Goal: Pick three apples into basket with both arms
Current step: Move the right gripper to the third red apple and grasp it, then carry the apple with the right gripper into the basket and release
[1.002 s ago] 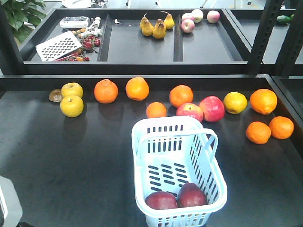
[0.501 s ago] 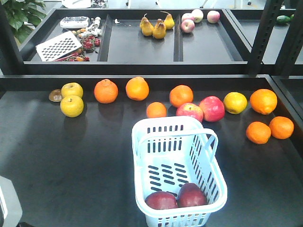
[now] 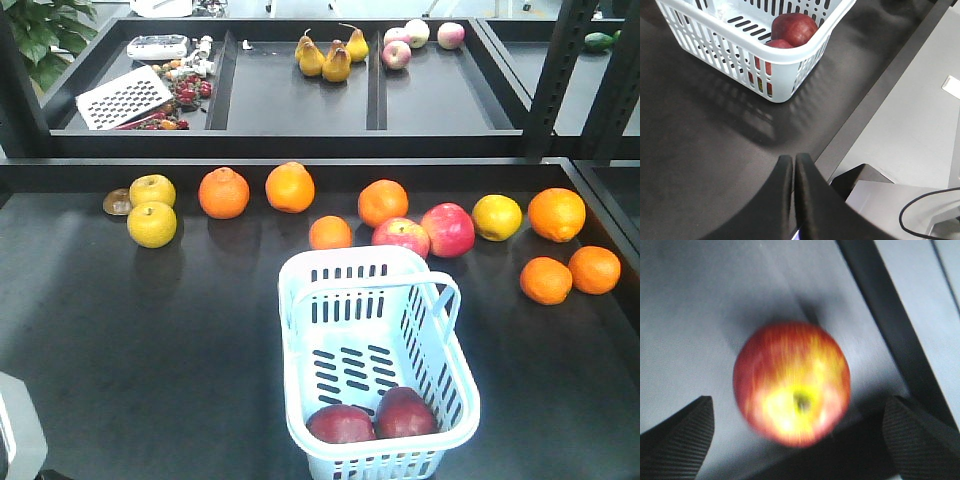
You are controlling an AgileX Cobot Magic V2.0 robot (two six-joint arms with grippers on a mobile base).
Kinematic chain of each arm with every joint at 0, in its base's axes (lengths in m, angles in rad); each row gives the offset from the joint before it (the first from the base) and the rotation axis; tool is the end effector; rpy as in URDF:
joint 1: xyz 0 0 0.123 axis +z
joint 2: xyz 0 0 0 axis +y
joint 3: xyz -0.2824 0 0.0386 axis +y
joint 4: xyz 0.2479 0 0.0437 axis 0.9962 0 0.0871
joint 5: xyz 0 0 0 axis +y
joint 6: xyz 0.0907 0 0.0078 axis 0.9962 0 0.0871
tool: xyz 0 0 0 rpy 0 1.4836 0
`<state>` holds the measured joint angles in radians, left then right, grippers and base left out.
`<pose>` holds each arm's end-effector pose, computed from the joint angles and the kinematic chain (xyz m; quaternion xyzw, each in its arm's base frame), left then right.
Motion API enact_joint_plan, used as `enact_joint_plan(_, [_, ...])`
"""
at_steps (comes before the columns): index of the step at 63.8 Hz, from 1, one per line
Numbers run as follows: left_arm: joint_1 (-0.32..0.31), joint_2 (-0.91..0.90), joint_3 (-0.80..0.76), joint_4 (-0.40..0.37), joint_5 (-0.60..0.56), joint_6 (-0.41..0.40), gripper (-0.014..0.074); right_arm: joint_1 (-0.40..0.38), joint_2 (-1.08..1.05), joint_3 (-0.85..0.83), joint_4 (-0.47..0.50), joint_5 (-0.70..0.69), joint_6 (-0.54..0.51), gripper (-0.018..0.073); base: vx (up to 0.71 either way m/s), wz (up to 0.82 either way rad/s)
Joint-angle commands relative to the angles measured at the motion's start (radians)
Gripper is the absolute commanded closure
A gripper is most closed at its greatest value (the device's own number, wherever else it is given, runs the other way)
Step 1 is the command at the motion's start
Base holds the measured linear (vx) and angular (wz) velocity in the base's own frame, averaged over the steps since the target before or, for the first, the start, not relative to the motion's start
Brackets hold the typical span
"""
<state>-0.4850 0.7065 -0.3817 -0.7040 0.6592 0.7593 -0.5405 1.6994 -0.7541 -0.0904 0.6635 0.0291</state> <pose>0.0884 -0.0875 0.2397 0.3640 0.8291 -0.2443 0.3470 0.2200 -0.1379 0.1320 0.2471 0.9683 -0.0340 0.0165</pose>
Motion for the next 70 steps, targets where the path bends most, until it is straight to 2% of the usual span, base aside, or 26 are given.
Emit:
enact_joint_plan(1, [0.001, -0.001, -0.024, -0.042, -0.040, -0.006, 0.0603, -0.007, 0.014, -0.022, -0.021, -0.045, -0.012, -0.0075, 0.00, 0.00])
enact_joint_plan(24, [0.001, -0.001, -0.024, -0.042, -0.040, -0.006, 0.0603, -0.007, 0.109, -0.022, -0.016, -0.103, -0.011, -0.0040, 0.00, 0.00])
enact_joint_plan(30, [0.001, -0.001, -0.024, -0.042, -0.040, -0.006, 0.0603, -0.006, 0.108, -0.033, -0.003, -0.086, -0.011, 0.0013, 0.00, 0.00])
enact_joint_plan(38, [0.001, -0.001, -0.024, -0.041, -0.040, -0.006, 0.0603, -0.006, 0.105, -0.076, 0.037, -0.013, -0.040, 0.0144, 0.00, 0.00])
enact_joint_plan(47, [0.001, -0.001, -0.024, -0.041, -0.040, -0.006, 0.0603, -0.006, 0.080, -0.127, 0.162, 0.073, -0.157, 0.0321, 0.00, 0.00])
enact_joint_plan(58, [0.001, -0.001, -0.024, -0.041, -0.040, -0.006, 0.0603, -0.006, -0.034, -0.153, 0.396, 0.144, -0.397, 0.0519, 0.00, 0.00])
enact_joint_plan(63, [0.001, -0.001, -0.024, -0.041, -0.040, -0.006, 0.0603, -0.006, -0.101, -0.153, 0.487, 0.176, -0.475, 0.0572, 0.00, 0.00])
enact_joint_plan(70, [0.001, -0.001, -0.024, -0.042, -0.040, -0.006, 0.0603, -0.006, -0.208, -0.144, 0.584, 0.222, -0.549, 0.0567, 0.00, 0.00])
